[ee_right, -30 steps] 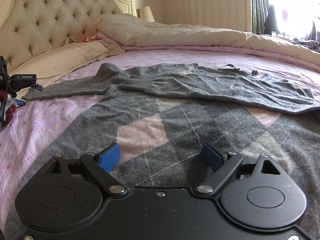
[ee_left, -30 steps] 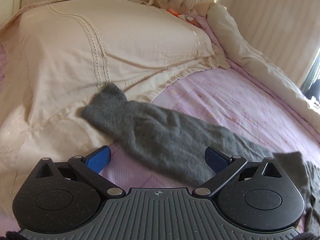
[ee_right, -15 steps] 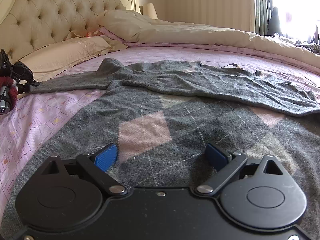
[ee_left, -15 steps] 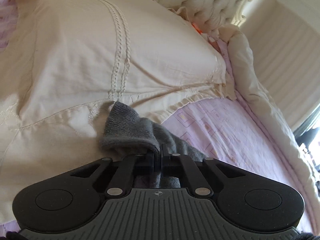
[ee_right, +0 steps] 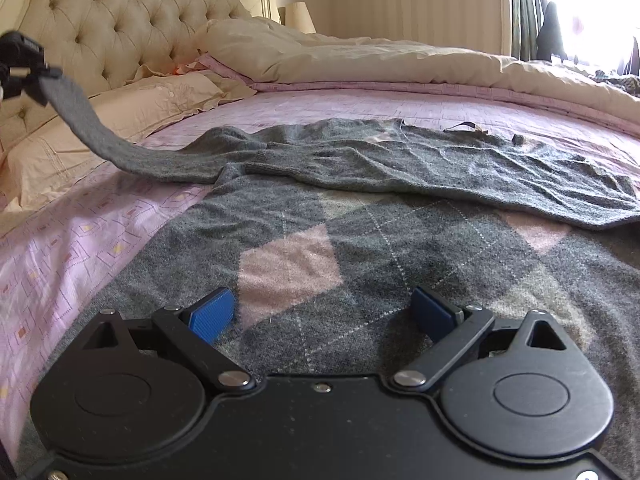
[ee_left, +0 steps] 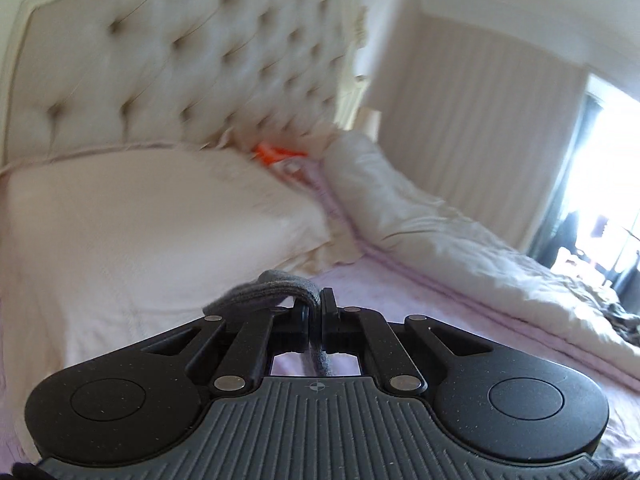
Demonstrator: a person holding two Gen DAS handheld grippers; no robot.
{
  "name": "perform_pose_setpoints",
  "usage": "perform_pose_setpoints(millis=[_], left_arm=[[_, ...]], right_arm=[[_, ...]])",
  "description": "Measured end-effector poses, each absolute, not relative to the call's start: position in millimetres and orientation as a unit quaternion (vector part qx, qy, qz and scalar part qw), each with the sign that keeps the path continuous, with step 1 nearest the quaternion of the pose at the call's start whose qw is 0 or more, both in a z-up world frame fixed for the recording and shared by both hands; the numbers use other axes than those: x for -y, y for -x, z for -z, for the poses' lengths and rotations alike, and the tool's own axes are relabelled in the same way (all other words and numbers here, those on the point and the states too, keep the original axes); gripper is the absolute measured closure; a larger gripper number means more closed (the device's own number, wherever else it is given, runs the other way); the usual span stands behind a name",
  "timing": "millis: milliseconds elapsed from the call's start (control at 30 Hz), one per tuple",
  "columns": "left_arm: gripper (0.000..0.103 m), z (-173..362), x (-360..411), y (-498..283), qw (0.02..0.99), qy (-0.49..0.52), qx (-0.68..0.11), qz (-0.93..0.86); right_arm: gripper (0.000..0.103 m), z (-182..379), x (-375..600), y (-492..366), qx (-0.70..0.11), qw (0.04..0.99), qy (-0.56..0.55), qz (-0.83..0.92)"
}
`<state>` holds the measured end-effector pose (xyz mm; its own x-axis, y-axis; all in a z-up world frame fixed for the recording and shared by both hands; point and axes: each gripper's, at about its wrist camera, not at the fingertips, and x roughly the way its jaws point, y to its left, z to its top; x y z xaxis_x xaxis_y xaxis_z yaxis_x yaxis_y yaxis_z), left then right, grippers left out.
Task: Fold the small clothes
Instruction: 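Close the left gripper on the sleeve cuff and lift it, then carry the sleeve across the sweater body and open the left gripper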
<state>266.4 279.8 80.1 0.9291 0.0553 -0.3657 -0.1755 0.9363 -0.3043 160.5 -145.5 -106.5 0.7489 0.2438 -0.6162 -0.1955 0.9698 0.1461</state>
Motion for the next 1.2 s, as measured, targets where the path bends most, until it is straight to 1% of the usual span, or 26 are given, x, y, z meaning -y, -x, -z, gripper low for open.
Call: perform_pose_setpoints(millis=[133,300,500,633,800,967,1000,1033,1100,1167,1200], left_arm=[[0.098,-115,-234,-273,0.978,0.141,-0.154,-0.01],[0.098,-143,-160,-288,0.983,0.11,-0.132,0.057],[0.098,-138,-54,-313,0.977,0.088,-0.131,0.142],[0.098,-104,18,-322,0.964,0.086,-0.158,0.195],[0.098,-40,90,-336,0.944,0.083,-0.213,0.237],[0.096,19,142,-341,0.926,0.047,-0.261,0.268],[0.093,25,150,-339,0.923,0.037,-0.269,0.274],[0.083,31,154,-338,0.919,0.029,-0.276,0.279],[0.065,34,156,-332,0.915,0.022,-0.278,0.292],[0.06,28,151,-322,0.915,0.015,-0.259,0.31],[0.054,22,151,-313,0.915,0.004,-0.246,0.319]], right_arm=[[0.007,83,161,-155,-0.338,0.929,-0.085,-0.123],[0.007,62,182,-138,-0.33,0.93,-0.098,-0.127],[0.007,56,216,-116,-0.331,0.928,-0.134,-0.109],[0.007,58,241,-105,-0.335,0.925,-0.155,-0.09],[0.007,62,269,-96,-0.335,0.924,-0.173,-0.066],[0.007,68,289,-92,-0.34,0.92,-0.188,-0.049],[0.007,69,291,-93,-0.34,0.92,-0.189,-0.047],[0.007,70,293,-92,-0.34,0.92,-0.19,-0.045],[0.007,72,295,-93,-0.34,0.92,-0.191,-0.044],[0.007,74,294,-96,-0.344,0.919,-0.19,-0.043],[0.007,75,293,-97,-0.344,0.919,-0.19,-0.043]])
